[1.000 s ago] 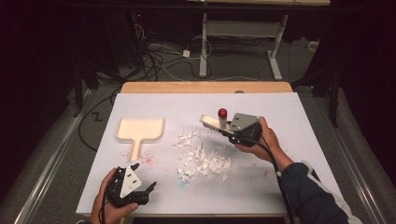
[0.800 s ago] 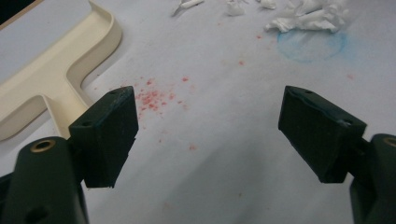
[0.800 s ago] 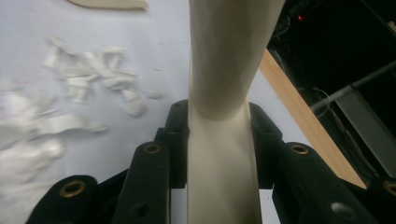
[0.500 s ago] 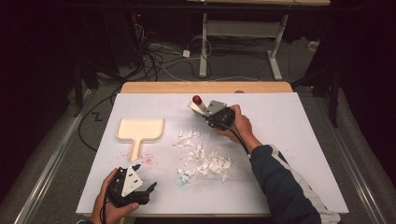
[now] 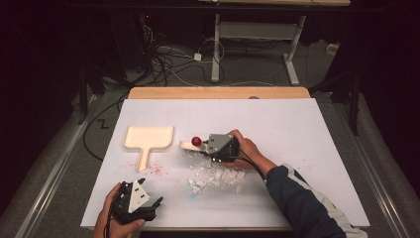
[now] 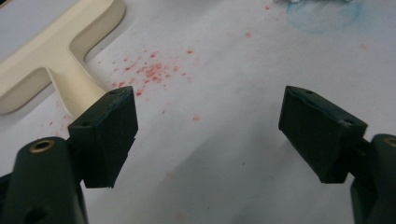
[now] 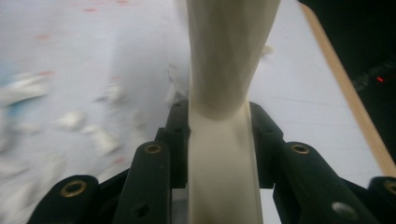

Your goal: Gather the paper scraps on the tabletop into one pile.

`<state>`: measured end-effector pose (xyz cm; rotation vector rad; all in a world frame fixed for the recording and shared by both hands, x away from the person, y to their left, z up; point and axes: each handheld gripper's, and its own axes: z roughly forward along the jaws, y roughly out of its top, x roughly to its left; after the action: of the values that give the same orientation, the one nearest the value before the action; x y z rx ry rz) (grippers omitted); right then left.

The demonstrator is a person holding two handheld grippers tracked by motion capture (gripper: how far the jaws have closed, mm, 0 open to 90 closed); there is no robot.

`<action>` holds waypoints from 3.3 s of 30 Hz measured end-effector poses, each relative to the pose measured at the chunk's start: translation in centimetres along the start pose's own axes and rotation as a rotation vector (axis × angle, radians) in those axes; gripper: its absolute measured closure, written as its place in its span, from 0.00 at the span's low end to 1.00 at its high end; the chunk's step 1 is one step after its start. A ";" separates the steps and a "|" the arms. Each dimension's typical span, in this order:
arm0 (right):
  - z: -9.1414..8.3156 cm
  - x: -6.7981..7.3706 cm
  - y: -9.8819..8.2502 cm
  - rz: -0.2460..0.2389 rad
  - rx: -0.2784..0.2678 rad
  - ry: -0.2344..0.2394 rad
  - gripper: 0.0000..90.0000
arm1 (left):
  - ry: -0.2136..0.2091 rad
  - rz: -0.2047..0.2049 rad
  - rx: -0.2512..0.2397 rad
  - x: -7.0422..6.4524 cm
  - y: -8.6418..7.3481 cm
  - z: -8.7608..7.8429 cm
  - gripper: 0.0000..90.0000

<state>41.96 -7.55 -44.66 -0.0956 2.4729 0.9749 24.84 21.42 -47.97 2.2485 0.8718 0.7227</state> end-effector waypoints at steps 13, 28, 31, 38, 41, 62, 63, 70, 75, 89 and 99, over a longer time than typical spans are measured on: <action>-5.6 2.5 -1.3 -0.033 -0.034 0.075 0.75 | -0.009 0.011 -0.013 -0.3 0.4 -0.1 0.21; -12.4 0.3 -4.0 0.349 0.008 -0.212 0.75 | -0.008 0.022 -0.009 -0.6 0.6 -0.1 0.20; -12.8 0.5 -4.9 0.411 0.075 -0.252 0.75 | -0.009 0.026 -0.013 -0.7 0.7 -0.2 0.20; -13.1 0.6 -7.0 0.575 0.177 -0.337 0.75 | -0.016 0.045 -0.009 -0.8 0.8 0.0 0.20; -12.5 0.6 -7.3 0.592 0.234 -0.365 0.75 | -0.017 0.044 -0.006 -0.8 0.8 0.0 0.21; -9.0 3.8 -0.9 0.543 0.123 -0.252 0.75 | -0.029 0.057 0.001 -1.0 1.0 0.4 0.20; -9.3 3.6 -1.0 0.549 0.107 -0.253 0.75 | -0.029 0.057 0.001 -1.0 1.0 0.4 0.20; -8.7 1.7 -2.3 0.509 0.099 -0.316 0.75 | -0.031 0.047 -0.001 -0.9 0.9 0.4 0.20; -6.8 0.4 -3.4 0.504 0.132 -0.312 0.75 | -0.035 0.049 0.004 -0.9 0.9 0.6 0.20; -6.8 2.8 -1.5 0.352 0.042 -0.122 0.75 | -0.045 0.021 -0.019 -0.6 0.7 0.1 0.20; -12.0 3.5 1.1 0.453 -0.182 -0.096 0.75 | -0.020 -0.017 -0.045 0.4 0.4 -0.4 0.20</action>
<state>33.73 -14.27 -37.91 0.4603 2.3581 1.3523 25.01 21.61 -47.31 2.2018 0.8561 0.7041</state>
